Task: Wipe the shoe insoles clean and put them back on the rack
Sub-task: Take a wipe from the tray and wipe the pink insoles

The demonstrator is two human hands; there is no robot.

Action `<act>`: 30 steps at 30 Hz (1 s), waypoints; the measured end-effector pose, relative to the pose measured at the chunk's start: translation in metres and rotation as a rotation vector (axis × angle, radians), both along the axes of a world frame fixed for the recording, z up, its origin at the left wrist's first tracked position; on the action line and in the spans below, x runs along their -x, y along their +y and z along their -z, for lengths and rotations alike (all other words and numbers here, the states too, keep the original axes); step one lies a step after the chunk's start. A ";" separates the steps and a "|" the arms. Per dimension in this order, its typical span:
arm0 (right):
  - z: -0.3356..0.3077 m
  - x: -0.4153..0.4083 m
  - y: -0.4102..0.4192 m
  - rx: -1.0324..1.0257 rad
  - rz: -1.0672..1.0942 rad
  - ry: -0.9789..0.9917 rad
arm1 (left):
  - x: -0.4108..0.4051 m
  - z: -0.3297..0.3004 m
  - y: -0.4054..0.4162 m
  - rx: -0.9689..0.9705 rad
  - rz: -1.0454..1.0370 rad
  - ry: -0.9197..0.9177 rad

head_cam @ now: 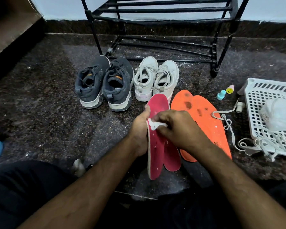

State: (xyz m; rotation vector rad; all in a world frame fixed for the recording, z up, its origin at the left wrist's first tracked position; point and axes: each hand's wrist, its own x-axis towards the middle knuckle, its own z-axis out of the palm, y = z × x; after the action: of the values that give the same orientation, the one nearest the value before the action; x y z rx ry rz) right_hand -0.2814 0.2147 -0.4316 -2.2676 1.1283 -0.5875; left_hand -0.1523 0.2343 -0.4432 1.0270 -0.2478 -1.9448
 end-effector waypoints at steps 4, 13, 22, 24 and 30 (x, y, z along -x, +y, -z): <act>-0.004 0.015 -0.012 -0.101 0.220 -0.186 | 0.005 -0.005 0.003 0.062 0.066 -0.064; -0.001 0.016 -0.019 0.130 0.292 -0.234 | 0.008 -0.008 0.008 0.106 0.099 -0.198; -0.001 0.017 -0.018 0.178 0.323 -0.227 | 0.006 -0.001 0.004 0.093 0.128 -0.259; 0.001 0.011 -0.012 0.156 0.267 -0.224 | 0.009 -0.003 0.004 0.100 0.089 -0.177; -0.005 0.000 0.008 -0.107 -0.065 -0.142 | -0.006 0.002 -0.004 0.069 -0.025 0.021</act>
State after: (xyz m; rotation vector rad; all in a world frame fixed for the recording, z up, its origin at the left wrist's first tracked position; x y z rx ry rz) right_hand -0.2815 0.2227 -0.4262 -2.1276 0.9894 -0.6363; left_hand -0.1465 0.2307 -0.4456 0.9601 -0.2874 -1.9100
